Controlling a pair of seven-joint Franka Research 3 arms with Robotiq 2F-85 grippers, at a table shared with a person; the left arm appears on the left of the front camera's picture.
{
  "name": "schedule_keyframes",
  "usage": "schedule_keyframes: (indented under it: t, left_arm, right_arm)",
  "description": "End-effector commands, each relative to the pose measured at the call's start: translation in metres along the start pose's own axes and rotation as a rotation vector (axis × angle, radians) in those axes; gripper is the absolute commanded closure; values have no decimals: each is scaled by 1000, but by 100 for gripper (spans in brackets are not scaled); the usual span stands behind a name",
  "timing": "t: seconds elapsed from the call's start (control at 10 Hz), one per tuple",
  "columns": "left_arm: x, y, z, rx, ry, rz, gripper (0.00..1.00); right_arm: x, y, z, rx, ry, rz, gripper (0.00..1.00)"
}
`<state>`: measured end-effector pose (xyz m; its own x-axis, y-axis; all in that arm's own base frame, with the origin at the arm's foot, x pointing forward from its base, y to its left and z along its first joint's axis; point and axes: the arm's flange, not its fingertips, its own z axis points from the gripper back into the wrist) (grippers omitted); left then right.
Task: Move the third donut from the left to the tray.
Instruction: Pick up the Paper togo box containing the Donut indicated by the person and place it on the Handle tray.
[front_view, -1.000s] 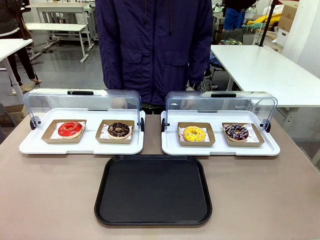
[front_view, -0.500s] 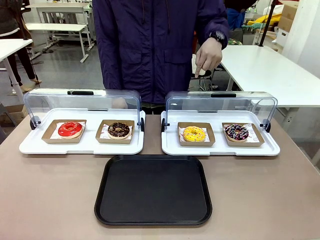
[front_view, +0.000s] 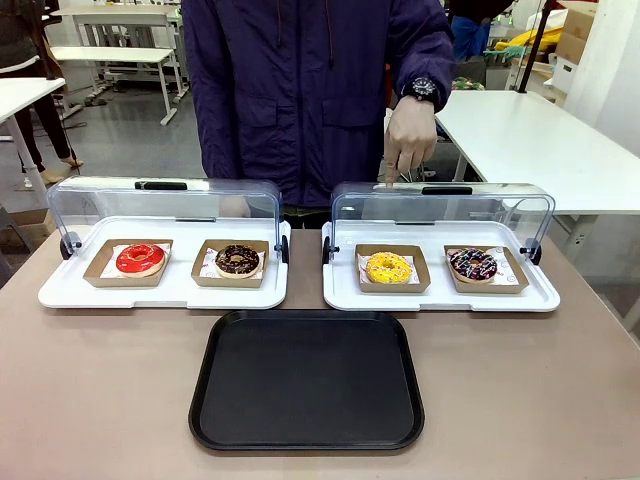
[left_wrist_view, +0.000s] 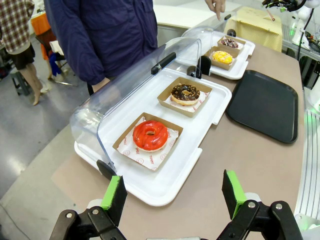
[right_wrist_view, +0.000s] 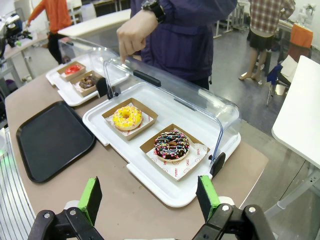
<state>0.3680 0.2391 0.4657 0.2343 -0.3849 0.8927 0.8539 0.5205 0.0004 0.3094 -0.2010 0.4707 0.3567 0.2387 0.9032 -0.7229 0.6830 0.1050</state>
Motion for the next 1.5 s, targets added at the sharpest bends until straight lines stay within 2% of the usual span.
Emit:
schedule_keyframes:
  t: [0.0, 1.4]
  left_arm:
    - [0, -1, 1, -8, 5, -8, 0]
    - [0, -1, 1, -8, 5, -8, 0]
  right_arm:
    - [1, -3, -1, -4, -25, 23, 0]
    - [1, -3, -1, -4, -25, 23, 0]
